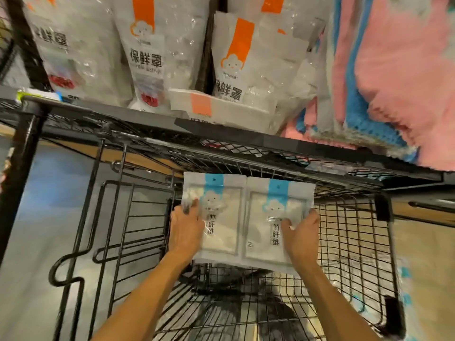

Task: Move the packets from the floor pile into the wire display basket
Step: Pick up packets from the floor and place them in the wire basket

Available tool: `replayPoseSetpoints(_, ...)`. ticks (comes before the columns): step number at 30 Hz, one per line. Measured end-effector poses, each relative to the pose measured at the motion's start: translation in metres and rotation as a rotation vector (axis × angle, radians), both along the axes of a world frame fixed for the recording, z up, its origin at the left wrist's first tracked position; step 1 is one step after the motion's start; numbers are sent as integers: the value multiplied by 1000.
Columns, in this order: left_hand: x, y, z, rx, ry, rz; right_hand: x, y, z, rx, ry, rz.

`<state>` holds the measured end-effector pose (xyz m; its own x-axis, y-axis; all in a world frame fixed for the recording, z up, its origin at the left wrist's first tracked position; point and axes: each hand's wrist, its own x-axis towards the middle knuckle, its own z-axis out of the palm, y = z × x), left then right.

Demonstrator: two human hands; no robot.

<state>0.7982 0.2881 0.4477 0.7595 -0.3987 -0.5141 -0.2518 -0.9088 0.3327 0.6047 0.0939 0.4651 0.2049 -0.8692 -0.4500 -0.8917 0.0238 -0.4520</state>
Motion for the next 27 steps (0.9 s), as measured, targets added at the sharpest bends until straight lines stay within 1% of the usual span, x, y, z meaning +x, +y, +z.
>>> replayPoseSetpoints(2,-3,-3,-3,112,-15,-62,0,1,-3,-28,67,63)
replayPoseSetpoints(3,-6,-2,-5,146,-47,-141,0,1,-4,-54,111,99)
replayPoseSetpoints(5,-10,0,-7,235,-160,-362,-5,1,-6,-128,241,199)
replayPoseSetpoints(7,-7,-2,-2,288,-228,-415,-8,-2,-3,-216,364,287)
replayPoseSetpoints(8,-6,-4,2,272,-261,-410,-10,-3,1,-247,383,323)
replayPoseSetpoints(9,-5,-6,9,248,-284,-387,-12,-4,8,-270,375,356)
replayPoseSetpoints(13,-9,-8,43,123,-277,-334,-17,-19,38,-329,309,511)
replayPoseSetpoints(16,-18,-13,79,98,-315,-317,-15,-33,68,-369,301,606)
replayPoseSetpoints(18,-27,-18,106,90,-353,-302,-14,-40,94,-386,276,639)
replayPoseSetpoints(22,-47,-24,164,61,-448,-285,-22,-46,150,-455,147,661)
replayPoseSetpoints(27,-76,-27,241,28,-539,-211,-35,-57,219,-523,93,763)
